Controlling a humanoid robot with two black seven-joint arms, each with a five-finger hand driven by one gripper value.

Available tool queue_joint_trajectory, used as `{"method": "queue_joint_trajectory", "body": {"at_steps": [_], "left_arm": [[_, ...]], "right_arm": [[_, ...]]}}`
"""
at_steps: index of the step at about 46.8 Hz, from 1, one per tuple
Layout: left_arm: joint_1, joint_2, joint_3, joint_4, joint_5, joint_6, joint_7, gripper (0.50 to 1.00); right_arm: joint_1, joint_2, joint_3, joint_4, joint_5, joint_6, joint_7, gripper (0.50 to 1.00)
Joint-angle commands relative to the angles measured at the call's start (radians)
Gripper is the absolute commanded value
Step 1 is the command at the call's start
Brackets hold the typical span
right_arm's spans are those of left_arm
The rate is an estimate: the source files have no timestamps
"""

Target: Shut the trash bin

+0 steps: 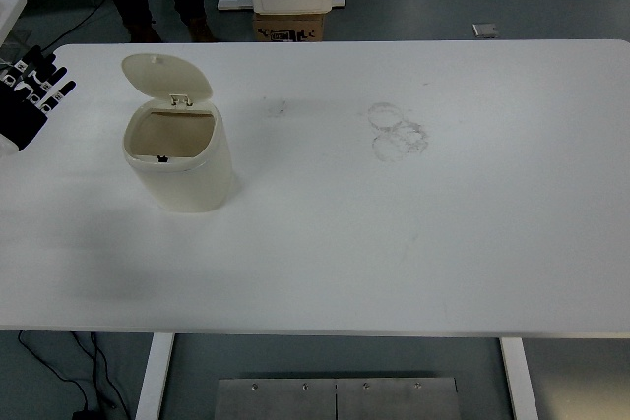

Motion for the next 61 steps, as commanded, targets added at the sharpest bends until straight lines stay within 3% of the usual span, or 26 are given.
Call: {"method": "queue_joint_trajectory", "body": {"at_steps": [1, 34, 46, 54, 61], "left_arm": [[-0.002, 0.001, 0.000, 0.000, 0.000, 0.000, 0.000, 1.000], [-0.017, 0.005, 0.013, -0.001, 0.000, 0.000, 0.000, 1.000], [-0.058, 0.089, 0.128, -0.121, 0.000, 0.000, 0.000, 1.000], [-0.121, 0.165, 0.261, -0.231, 0.002, 0.063, 0.000, 1.000], [-0.193, 0.218, 0.376, -0.294, 0.002, 0.076, 0.000, 1.000]], "right_arm": [[0.000, 0.000, 0.000, 0.000, 0.000, 0.000, 0.000, 0.991], [0.000, 0.000, 0.000, 0.000, 0.000, 0.000, 0.000, 0.991], [0.000, 0.000, 0.000, 0.000, 0.000, 0.000, 0.000, 0.991], [0.000, 0.000, 0.000, 0.000, 0.000, 0.000, 0.000, 0.991], [0.000, 0.000, 0.000, -0.001, 0.000, -0.002, 0.000, 0.991]]}}
